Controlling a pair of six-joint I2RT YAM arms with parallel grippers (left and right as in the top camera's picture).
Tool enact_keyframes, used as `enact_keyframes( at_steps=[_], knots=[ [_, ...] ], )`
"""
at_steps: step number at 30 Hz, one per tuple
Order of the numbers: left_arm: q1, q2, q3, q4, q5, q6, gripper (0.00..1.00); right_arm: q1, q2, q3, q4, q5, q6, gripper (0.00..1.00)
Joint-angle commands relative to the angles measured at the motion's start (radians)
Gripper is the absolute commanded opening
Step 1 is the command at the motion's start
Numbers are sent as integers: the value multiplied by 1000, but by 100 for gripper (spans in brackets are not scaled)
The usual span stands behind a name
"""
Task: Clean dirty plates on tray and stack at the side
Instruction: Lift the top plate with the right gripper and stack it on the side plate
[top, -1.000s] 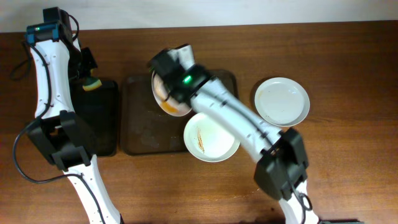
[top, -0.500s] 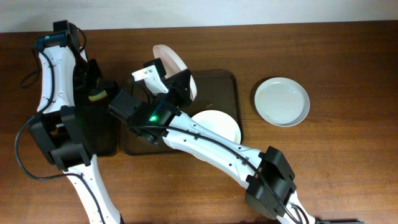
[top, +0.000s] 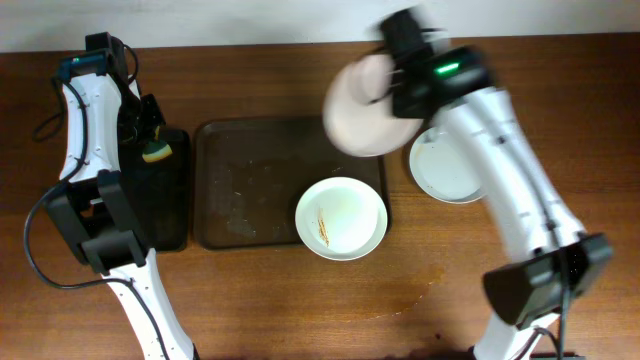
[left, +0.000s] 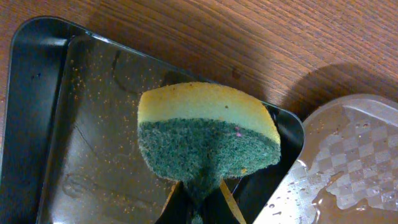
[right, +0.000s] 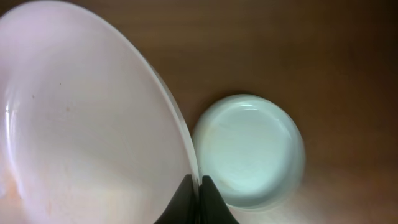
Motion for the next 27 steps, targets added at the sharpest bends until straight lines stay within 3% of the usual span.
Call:
enact_keyframes(
  at_steps=[1,5,12,13,14,15,16,20,23,27],
  knots=[
    [0,5,-5,6,1,16,1,-235,5,-14,-91,-143,10,4],
    [0,5,-5,17,1,16,1,-440,8,-204,-27,-223,5,4],
    [0,5,-5,17,1,16,1,-485,8,-571,298,-277,39,7],
    [0,5,-5,17,1,17,1,-485,8,-594,328,-293,38,23],
    [0,5,-5,18,1,17,1,-484,8,-614,355,-321,37,47],
    [0,5,-5,18,1,16,1,-484,8,-621,367,-361,29,60],
    [0,5,-5,18,1,16,1,-484,7,-614,370,-418,12,62],
    [0,5,-5,16,1,17,1,-440,-51,-568,354,-610,-32,60],
    [0,5,-5,17,1,17,1,-316,-94,-568,315,-657,-34,60],
    [0,5,-5,16,1,17,1,-150,-73,-584,217,-601,98,59]
  ],
)
